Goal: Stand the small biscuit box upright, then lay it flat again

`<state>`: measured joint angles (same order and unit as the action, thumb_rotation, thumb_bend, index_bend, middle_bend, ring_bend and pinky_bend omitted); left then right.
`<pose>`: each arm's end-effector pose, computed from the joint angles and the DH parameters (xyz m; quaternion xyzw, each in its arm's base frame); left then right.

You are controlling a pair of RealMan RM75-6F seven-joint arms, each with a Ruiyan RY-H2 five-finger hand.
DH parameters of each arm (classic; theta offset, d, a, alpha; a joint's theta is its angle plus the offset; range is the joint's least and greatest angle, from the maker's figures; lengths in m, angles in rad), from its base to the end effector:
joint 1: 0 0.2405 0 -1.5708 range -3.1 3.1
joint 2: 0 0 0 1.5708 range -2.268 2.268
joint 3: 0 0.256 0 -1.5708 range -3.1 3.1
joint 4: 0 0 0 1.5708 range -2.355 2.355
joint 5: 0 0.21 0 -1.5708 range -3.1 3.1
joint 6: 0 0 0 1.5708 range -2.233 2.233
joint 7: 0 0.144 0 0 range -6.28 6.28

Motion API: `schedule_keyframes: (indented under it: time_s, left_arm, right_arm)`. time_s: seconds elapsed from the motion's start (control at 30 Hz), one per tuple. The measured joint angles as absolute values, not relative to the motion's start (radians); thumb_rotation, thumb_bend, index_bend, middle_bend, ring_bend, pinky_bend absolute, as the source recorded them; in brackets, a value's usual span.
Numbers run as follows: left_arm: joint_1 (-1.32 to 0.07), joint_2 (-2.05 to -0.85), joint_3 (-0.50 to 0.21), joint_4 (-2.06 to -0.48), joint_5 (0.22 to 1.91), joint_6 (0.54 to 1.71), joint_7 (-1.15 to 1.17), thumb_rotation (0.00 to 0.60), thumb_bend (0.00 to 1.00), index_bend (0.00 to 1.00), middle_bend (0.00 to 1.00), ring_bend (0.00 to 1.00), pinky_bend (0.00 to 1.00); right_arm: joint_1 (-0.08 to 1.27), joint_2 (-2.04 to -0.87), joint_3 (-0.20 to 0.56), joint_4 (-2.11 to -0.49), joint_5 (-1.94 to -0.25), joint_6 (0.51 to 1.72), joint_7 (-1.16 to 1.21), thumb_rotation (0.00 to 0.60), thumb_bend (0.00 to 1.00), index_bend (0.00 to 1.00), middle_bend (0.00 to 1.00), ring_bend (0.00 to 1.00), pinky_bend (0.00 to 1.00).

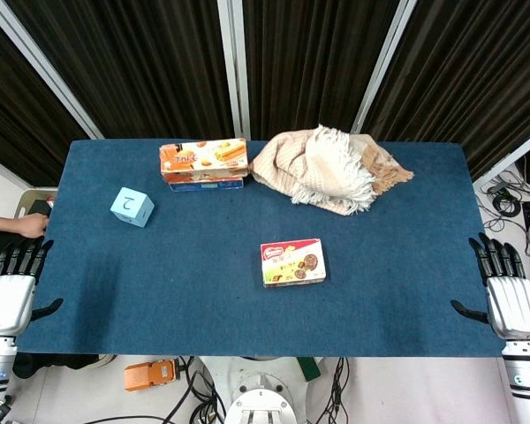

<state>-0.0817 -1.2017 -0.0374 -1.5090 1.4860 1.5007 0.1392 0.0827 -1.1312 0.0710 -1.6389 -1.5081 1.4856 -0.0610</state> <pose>-0.3263 0.1784 0.1431 -0.6157 -0.3431 -0.3384 0.6234 -0.3020 -0.1842 0.1553 0.5970 -0.3741 0.3910 0.5923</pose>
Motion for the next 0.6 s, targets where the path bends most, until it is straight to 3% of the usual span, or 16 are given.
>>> schedule_keyframes:
  time_s: [0.37, 0.6]
  left_arm:
    - [-0.081, -1.203, -0.037, -1.504, 1.500, 1.510, 0.140, 0.600, 0.00, 0.07, 0.05, 0.00, 0.00]
    - [-0.085, -1.217, -0.031, -1.490, 1.520, 1.514, 0.142, 0.600, 0.00, 0.07, 0.05, 0.00, 0.00]
  right_arm:
    - [0.107, -1.125, 0.057, -1.685, -1.545, 1.452, -0.079, 0.600, 0.00, 0.00, 0.00, 0.00, 0.00]
    - [0.214, -1.126, 0.077, -1.839, -1.526, 1.284, -0.202, 0.600, 0.00, 0.00, 0.00, 0.00, 0.03]
